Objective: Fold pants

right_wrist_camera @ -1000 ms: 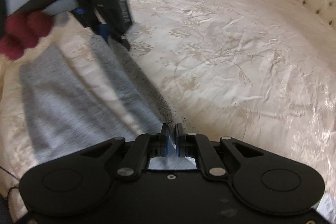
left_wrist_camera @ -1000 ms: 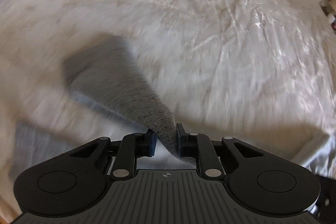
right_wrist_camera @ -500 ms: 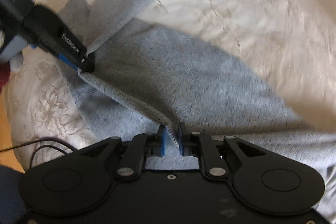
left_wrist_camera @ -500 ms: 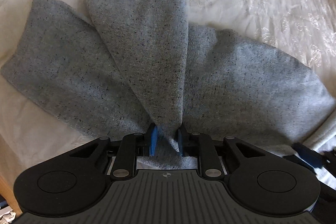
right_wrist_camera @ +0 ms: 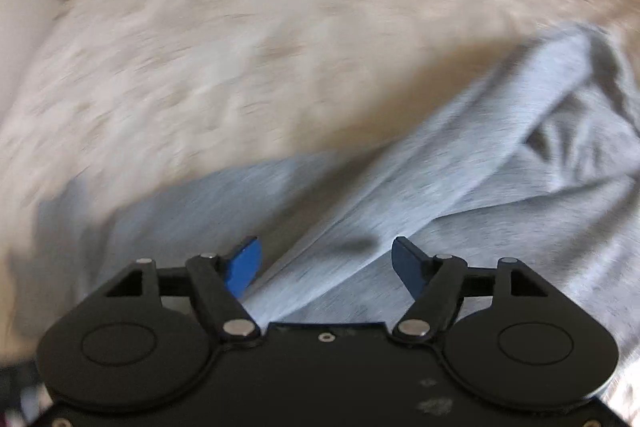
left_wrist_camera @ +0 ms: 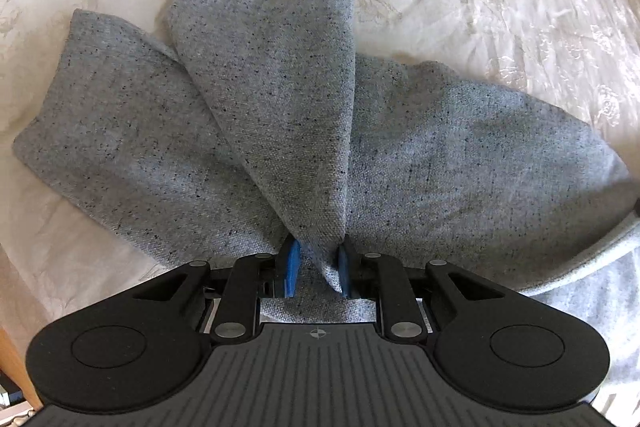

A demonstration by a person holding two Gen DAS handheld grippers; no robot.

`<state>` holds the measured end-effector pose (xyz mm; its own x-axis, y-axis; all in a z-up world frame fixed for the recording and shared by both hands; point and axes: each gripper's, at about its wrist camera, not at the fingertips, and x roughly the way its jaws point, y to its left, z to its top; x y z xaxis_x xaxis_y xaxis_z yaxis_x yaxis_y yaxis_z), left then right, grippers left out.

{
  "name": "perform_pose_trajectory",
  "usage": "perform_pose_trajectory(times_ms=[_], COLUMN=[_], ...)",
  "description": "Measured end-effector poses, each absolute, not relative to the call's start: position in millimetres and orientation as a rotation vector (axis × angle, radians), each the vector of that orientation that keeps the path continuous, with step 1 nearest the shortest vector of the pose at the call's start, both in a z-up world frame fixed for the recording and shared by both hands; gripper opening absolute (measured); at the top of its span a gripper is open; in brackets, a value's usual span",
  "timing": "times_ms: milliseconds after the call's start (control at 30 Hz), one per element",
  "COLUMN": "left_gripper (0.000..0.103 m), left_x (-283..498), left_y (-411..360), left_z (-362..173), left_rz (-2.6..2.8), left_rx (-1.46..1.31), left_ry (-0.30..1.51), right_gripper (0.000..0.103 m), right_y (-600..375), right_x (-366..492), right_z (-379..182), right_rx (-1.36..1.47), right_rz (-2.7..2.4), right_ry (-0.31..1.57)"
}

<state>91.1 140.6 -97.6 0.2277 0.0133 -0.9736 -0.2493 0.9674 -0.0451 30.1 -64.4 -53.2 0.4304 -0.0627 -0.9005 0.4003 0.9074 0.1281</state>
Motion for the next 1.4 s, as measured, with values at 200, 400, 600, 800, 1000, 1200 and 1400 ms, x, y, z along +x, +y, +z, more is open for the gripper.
perform_pose_trajectory(times_ms=[200,400,600,800,1000,1200,1400], left_gripper=[0.021,0.021,0.018,0.018,0.018,0.018,0.018], left_x=[81.6,81.0,84.1,68.5,57.3,58.9,59.7], left_y=[141.7,142.9,149.2,151.0,156.9,158.7,156.7], left_z=[-91.0,-87.2,-80.5,-31.1,-63.9,-84.5,-80.6], left_rz=[0.179,0.183,0.185,0.137,0.184,0.199,0.203], left_rx=[-0.207,-0.221,-0.229,-0.21,-0.152,-0.124,-0.12], left_ry=[1.322,1.328,1.293,1.157,1.278,1.33,1.317], right_gripper=[0.076,0.079,0.009,0.011,0.012,0.055,0.067], right_y=[-114.5,-162.8,-203.4,-217.0,-214.2,-232.4,-290.0], right_x=[59.0,114.0,112.2,-10.5,-104.0,-135.9,-151.4], right_z=[-40.0,-66.6,-58.6,20.5,-53.9,-66.8,-50.9], right_rx=[0.305,0.202,0.258,0.374,0.511,0.604,0.63], right_rz=[-0.583,-0.707,-0.597,-0.483,-0.531,-0.552,-0.73], right_ry=[1.029,1.163,1.188,0.898,1.112,1.08,0.964])
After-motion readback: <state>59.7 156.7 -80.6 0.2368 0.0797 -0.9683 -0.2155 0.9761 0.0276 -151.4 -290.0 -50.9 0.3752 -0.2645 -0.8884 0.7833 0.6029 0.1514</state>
